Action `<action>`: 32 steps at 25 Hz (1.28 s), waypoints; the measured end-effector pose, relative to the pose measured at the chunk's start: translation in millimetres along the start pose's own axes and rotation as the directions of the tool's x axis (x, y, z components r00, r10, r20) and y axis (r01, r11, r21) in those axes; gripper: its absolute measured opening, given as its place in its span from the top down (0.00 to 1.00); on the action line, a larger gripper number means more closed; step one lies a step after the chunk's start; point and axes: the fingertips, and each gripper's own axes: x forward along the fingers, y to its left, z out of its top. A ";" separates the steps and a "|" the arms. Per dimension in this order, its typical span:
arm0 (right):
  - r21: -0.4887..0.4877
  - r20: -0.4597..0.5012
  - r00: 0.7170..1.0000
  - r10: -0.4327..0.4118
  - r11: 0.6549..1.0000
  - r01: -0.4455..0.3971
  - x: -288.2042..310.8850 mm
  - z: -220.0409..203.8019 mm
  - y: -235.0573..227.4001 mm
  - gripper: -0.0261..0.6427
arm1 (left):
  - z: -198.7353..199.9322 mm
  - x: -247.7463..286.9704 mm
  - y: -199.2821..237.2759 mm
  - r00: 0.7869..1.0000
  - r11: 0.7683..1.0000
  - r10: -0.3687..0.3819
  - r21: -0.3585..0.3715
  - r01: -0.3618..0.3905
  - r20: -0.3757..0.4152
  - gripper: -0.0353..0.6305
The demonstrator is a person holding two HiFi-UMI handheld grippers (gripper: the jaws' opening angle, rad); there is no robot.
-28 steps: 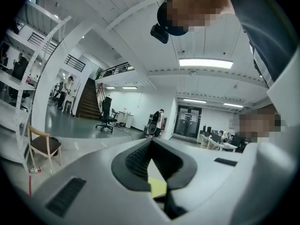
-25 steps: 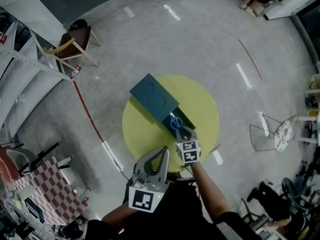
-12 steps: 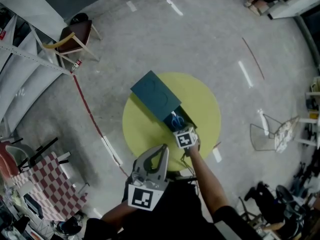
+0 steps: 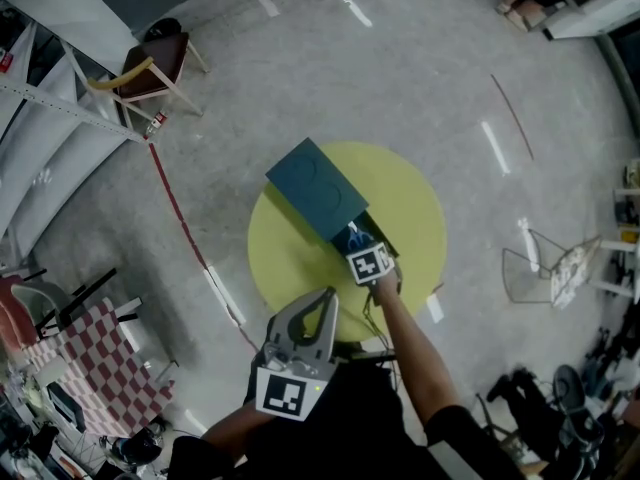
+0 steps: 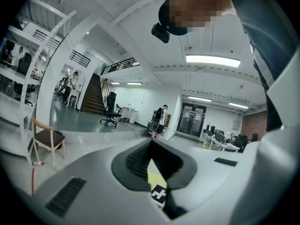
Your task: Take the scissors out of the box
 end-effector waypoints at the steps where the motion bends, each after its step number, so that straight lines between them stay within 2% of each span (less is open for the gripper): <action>1: -0.003 -0.013 1.000 -0.004 1.000 0.004 -0.2 -0.9 -0.1 0.84 | -0.9 -0.6 0.9 1.000 1.000 0.003 -0.002 -0.003 -0.002 0.95; 4: -0.016 -0.014 1.000 -0.017 1.000 0.017 -2.1 1.4 -3.8 0.84 | -2.0 -0.9 2.1 1.000 1.000 0.011 -0.012 -0.011 -0.002 0.95; 8: 0.045 -0.028 0.994 0.106 0.993 -0.105 -0.9 -5.9 17.2 0.86 | -0.4 -0.4 -0.9 1.000 1.000 0.011 -0.013 -0.010 0.009 0.95; 11: 0.025 -0.042 0.999 0.015 1.000 -0.014 -2.2 -11.0 -1.1 0.86 | -1.3 -3.2 -2.4 1.000 1.000 0.009 -0.007 -0.009 0.013 0.95; 15: 0.067 -0.008 0.992 0.127 0.990 -0.126 -8.6 -10.4 24.7 0.86 | -1.5 -11.3 -3.1 1.000 1.000 0.011 -0.005 -0.011 0.018 0.95; 19: 0.042 -0.042 0.999 0.012 0.999 -0.010 -21.5 -28.2 0.7 0.86 | -1.2 -15.4 -7.8 1.000 1.000 0.003 0.002 -0.003 0.025 0.95; 26: 0.061 -0.008 1.000 0.003 0.998 -0.002 -42.9 -46.3 0.6 0.86 | 5.2 -26.0 -23.5 0.998 1.000 -0.022 0.013 0.021 0.061 0.95; 29: 0.088 0.048 0.996 0.074 0.993 -0.078 -50.4 -47.5 16.2 0.86 | 5.7 -32.5 -31.0 0.997 0.999 -0.031 0.018 0.030 0.069 0.95; 32: 0.096 0.097 0.992 0.083 0.991 -0.093 -60.8 -50.4 19.2 0.86 | 8.5 -38.5 -37.3 0.996 0.999 -0.036 0.027 0.034 0.086 0.95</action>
